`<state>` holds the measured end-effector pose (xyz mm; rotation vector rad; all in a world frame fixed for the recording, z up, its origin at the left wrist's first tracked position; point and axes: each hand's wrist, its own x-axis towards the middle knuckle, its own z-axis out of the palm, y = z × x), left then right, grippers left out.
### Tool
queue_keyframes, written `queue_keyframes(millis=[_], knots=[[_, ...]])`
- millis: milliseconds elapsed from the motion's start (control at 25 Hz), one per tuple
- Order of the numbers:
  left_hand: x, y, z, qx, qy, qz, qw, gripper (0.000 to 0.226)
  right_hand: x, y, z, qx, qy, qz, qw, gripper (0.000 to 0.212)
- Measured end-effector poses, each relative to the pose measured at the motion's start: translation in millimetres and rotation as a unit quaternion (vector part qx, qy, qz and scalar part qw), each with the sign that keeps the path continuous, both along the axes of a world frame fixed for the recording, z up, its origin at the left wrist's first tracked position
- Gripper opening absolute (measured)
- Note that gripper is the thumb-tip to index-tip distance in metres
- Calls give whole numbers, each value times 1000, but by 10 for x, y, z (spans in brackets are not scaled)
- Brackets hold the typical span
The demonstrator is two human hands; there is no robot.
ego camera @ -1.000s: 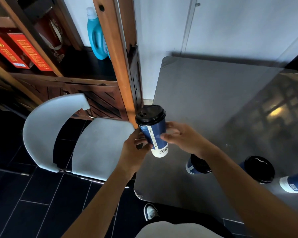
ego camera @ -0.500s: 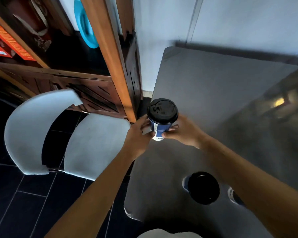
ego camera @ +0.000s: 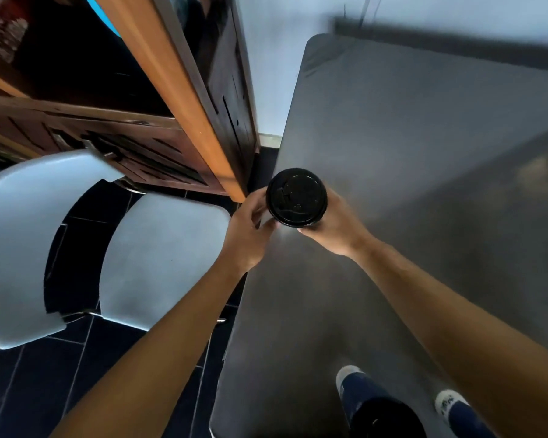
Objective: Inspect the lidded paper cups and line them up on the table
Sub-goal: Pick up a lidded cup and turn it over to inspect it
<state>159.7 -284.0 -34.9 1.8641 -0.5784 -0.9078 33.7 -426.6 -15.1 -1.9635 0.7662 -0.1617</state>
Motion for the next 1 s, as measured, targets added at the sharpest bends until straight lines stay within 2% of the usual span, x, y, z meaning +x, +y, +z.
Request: queue_keyframes(millis=[160,320,480,560,640,720,880,1000], knots=[[-14,-4,-109,7,11,28,1000,50,70,-60,-45,-8,14,25,1000,66],[-31,1,-185,21,28,46,998,55,113,-65,-73,17,39,30,999,44],[-30,-3,-214,25,43,41,998,59,139,-52,-176,54,59,21,997,42],[-48,-10,-193,33,53,27,998,70,112,-72,-236,77,95,20,992,54],[-83,9,-146,55,68,25,996,85,21,-93,-254,148,121,-11,982,83],[-147,117,-66,100,72,52,991,92,-132,-73,-186,189,125,-59,972,99],[-356,506,104,168,41,84,981,81,-510,40,76,150,110,-119,975,95],[-658,893,278,167,17,41,985,58,-847,258,347,112,77,-133,982,83]])
